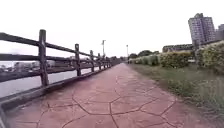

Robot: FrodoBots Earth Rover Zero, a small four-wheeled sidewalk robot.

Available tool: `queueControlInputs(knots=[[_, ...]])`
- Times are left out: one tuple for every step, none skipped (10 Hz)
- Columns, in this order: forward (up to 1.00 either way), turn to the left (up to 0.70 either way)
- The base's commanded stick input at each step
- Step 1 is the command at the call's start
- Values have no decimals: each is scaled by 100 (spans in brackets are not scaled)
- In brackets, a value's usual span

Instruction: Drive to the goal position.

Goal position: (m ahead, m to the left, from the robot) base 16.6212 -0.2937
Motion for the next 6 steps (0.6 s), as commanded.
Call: queueControlInputs(knots=[[100,0],[100,0],[100,0],[100,0],[100,0],[19,0]])
